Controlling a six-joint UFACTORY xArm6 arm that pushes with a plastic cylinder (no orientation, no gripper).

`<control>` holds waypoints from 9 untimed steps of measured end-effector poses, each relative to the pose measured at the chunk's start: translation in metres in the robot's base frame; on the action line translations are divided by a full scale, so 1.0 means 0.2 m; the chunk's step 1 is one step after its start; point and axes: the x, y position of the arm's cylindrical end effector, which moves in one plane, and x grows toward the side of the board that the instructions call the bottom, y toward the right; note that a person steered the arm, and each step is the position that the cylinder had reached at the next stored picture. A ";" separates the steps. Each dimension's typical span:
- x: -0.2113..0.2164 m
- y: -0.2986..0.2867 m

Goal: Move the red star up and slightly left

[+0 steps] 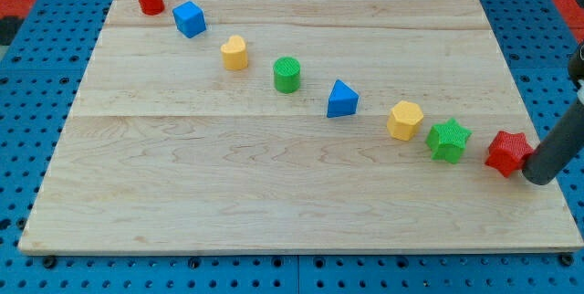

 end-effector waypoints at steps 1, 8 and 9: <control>-0.01 0.02; -0.68 -0.12; -0.68 0.04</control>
